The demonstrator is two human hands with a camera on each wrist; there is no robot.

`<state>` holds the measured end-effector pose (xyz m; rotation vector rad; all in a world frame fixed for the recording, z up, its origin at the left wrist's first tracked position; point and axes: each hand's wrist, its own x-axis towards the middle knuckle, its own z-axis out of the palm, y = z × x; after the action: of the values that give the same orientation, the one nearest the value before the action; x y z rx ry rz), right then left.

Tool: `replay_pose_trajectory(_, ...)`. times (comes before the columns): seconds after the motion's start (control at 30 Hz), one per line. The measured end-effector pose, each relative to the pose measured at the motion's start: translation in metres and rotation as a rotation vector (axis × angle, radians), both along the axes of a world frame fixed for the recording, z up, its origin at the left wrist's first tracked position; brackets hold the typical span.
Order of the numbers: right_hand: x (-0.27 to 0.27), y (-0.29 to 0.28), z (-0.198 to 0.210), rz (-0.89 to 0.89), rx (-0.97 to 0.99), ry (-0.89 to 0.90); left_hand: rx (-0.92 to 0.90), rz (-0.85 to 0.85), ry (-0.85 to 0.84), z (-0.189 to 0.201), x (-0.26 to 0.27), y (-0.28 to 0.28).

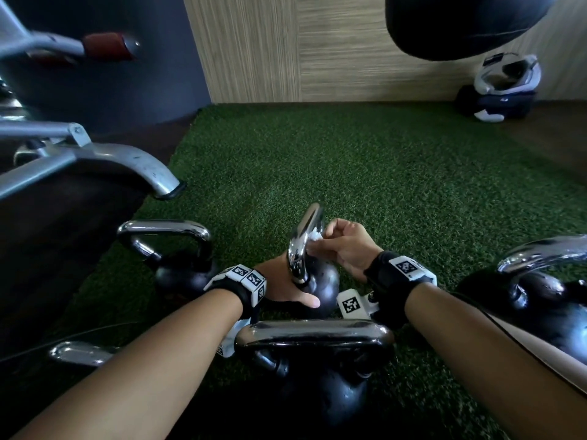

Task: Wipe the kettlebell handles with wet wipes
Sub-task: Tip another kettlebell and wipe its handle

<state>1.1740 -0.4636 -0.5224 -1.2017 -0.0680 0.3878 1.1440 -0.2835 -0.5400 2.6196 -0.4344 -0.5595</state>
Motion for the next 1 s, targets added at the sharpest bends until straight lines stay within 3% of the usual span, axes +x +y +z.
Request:
replay_pose_trajectory(0.1,0.006,0.001,0.001,-0.121,-0.234,-0.111,0.031,-0.011,-0.005,-0.004,0.001,0.001)
replay_pose_trajectory(0.23,0.015,0.008,-0.004,-0.341,-0.342,-0.155,0.062,0.004,0.018,-0.004,0.001,0.002)
replay_pose_trajectory(0.43,0.014,0.006,0.005,-0.406,-0.532,-0.258,0.018,-0.032,0.009,-0.012,-0.003,0.005)
replay_pose_trajectory(0.63,0.019,0.012,0.004,-0.494,-0.729,-0.246,-0.010,-0.036,-0.038,-0.020,-0.005,0.008)
replay_pose_trajectory(0.83,0.026,0.018,0.009,-0.460,-0.882,-0.269,0.051,-0.097,-0.077,-0.010,-0.010,0.001)
replay_pose_trajectory(1.0,0.034,0.019,-0.007,-0.340,-0.962,-0.169,0.010,-0.116,-0.070,-0.003,-0.013,-0.001)
